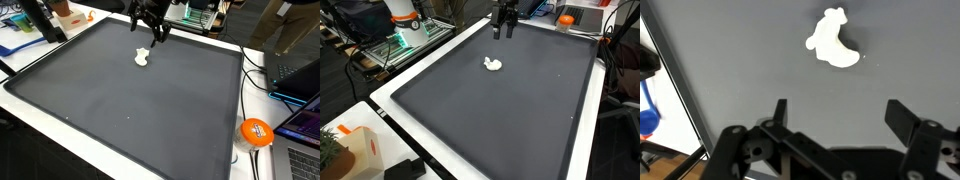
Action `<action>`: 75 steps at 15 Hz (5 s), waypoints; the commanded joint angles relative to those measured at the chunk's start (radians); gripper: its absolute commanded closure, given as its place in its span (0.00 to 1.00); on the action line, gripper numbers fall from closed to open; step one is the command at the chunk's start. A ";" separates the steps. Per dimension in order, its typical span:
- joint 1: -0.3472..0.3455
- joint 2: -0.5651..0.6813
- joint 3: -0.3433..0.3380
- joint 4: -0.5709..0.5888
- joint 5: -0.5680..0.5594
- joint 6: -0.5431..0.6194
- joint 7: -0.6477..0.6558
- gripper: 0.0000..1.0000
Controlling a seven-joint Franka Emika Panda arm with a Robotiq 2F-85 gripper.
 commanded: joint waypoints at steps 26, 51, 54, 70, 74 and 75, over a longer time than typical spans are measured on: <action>0.486 0.148 -0.387 -0.009 0.012 0.015 0.103 0.00; -0.444 0.216 0.420 0.226 0.013 0.025 -0.034 0.00; -0.523 0.264 0.511 0.264 0.008 0.026 0.034 0.00; -0.680 0.281 0.524 0.158 0.009 0.012 0.043 0.00; -0.754 0.316 0.591 0.101 0.009 0.013 0.038 0.00; -0.764 0.322 0.606 0.097 0.009 0.013 0.040 0.00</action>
